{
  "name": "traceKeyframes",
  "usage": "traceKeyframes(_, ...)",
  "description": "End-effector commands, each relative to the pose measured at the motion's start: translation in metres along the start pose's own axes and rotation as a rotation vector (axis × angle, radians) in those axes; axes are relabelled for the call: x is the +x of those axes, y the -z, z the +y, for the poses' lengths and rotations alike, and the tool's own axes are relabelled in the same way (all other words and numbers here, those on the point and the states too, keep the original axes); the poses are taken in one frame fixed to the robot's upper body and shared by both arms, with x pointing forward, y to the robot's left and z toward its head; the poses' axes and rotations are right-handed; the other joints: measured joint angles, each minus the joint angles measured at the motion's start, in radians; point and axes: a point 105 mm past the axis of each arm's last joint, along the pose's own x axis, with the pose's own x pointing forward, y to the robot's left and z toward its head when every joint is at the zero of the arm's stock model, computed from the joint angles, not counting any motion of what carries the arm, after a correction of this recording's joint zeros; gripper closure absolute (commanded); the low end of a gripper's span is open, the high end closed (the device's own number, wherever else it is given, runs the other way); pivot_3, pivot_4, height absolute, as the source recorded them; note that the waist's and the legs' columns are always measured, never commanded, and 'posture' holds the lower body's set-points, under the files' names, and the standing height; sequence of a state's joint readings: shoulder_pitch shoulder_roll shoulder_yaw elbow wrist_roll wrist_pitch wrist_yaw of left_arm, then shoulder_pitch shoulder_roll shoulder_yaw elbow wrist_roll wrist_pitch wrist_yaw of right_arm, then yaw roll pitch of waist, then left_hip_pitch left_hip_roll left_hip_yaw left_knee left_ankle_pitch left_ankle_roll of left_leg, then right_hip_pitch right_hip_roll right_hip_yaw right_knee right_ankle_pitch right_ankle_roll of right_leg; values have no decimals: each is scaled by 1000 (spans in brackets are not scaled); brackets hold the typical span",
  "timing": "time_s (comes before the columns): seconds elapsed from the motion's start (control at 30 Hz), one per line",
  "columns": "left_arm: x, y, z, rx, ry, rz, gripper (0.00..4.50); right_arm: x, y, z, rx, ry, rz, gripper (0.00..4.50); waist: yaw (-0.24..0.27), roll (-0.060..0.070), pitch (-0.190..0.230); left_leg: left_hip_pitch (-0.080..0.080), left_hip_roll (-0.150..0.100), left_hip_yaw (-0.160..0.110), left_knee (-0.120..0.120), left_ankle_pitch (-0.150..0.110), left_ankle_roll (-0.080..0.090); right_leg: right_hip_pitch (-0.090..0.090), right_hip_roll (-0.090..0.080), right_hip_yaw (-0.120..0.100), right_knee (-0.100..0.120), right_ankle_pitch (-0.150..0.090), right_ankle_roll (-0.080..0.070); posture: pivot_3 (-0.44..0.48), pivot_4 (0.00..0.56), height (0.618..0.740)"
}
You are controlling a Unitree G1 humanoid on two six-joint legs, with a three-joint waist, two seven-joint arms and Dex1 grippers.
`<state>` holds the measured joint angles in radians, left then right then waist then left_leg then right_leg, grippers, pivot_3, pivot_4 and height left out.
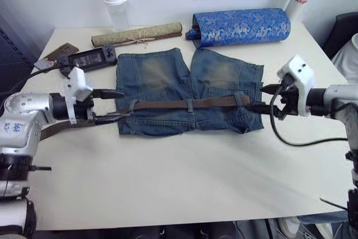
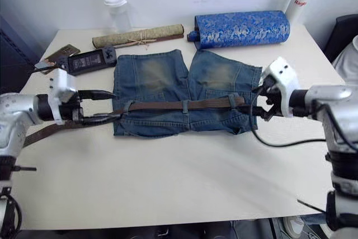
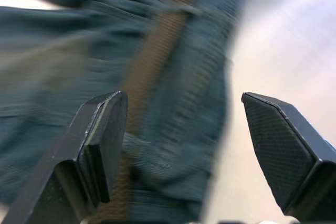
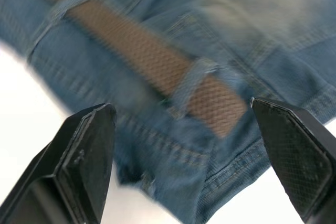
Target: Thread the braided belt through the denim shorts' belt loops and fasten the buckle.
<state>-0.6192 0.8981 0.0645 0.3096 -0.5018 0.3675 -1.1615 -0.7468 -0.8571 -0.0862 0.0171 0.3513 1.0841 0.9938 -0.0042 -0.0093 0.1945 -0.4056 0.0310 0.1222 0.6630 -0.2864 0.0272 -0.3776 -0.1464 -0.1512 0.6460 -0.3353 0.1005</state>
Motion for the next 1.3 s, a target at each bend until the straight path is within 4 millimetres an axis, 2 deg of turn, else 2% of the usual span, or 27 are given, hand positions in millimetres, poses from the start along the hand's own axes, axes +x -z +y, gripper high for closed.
traceKeyframes(0.03, 4, 13, 25, -188, -80, -21, 702, 11, -1, -10, 259, -39, 0, 50, -1, 0, 0, -2, 0, 0, 0, 0, 1, -1, 0, -1, -1, 0, 1, 0, 150, 717)
traceKeyframes(0.27, 24, 29, 37, -436, -64, -46, 702, 36, 3, -14, 503, -115, 29, 50, -4, -1, 0, -10, -1, 2, 2, 2, 1, -11, 0, 0, 2, 1, 2, 0, 150, 717)
traceKeyframes(0.37, 31, 47, 34, -446, -47, 22, 702, 43, 12, -15, 510, -115, 67, 50, -5, -1, 1, -17, -1, 2, 5, 3, 1, -19, 0, 0, 8, 1, 2, 0, 150, 717)
traceKeyframes(0.53, 48, 63, 25, -463, -6, 79, 702, 51, 20, -14, 513, -127, 90, 50, -13, -1, 0, -17, -1, 2, 4, 3, 0, -19, 0, 0, 8, 1, 2, 0, 150, 717)
traceKeyframes(0.63, 54, 65, 24, -454, -10, 76, 702, 53, 22, -14, 513, -127, 94, 50, -15, -1, 0, -17, -1, 2, 4, 3, 0, -18, 0, 0, 8, 1, 2, 0, 150, 717)
traceKeyframes(0.73, 55, 54, 27, -486, -3, 3, 702, 53, 23, -14, 509, -128, 93, 821, -16, -1, 0, -17, -1, 2, 5, 4, 0, -18, 0, 0, 9, 1, 2, 0, 150, 717)
traceKeyframes(0.77, 54, 53, 27, -480, 2, -2, 950, 53, 22, -14, 512, -128, 85, 1422, -18, -1, 0, -17, -1, 2, 5, 4, 0, -18, 0, 0, 9, 1, 2, 0, 150, 717)
traceKeyframes(0.8, 54, 53, 27, -474, 5, 0, 1200, 53, 22, -14, 514, -128, 79, 1677, -20, -1, 0, -17, -1, 2, 5, 4, 0, -18, 0, 0, 9, 1, 2, 0, 150, 717)
traceKeyframes(0.83, 53, 53, 27, -468, 8, 1, 1540, 53, 21, -13, 510, -131, 76, 2362, -22, -1, 0, -17, -1, 2, 5, 4, 0, -18, 0, 0, 9, 1, 2, 0, 150, 717)
traceKeyframes(0.97, 51, 53, 24, -422, 34, 13, 3364, 51, 14, -12, 500, -152, 31, 4295, -24, -1, 0, -17, -1, 2, 4, 3, 0, -18, 0, 0, 8, 1, 2, 0, 150, 717)
traceKeyframes(1.0, 51, 52, 23, -400, 42, 16, 3834, 51, 12, -11, 490, -161, 16, 4499, -24, -1, 0, -17, -1, 2, 4, 3, 0, -18, 0, 0, 8, 1, 2, 0, 150, 717)
traceKeyframes(1.07, 51, 49, 21, -365, 58, 8, 4445, 48, 9, -9, 439, -170, -7, 4500, -24, -1, 0, -17, -1, 2, 4, 3, 0, -18, 0, 0, 8, 1, 2, 0, 150, 717)
traceKeyframes(1.2, 47, 34, 16, -192, 38, -75, 4445, 38, 11, 5, 203, -221, -78, 4500, -24, -1, 0, -17, -2, 2, 4, 3, 0, -18, -1, 0, 8, 1, 2, 0, 150, 717)
traceKeyframes(1.3, 36, 19, 14, 19, -99, -187, 4445, 23, 15, 31, -3, -289, -198, 4500, -22, -1, 0, -17, -2, 1, 3, 3, 0, -18, -1, -1, 8, 1, 2, 0, 150, 717)
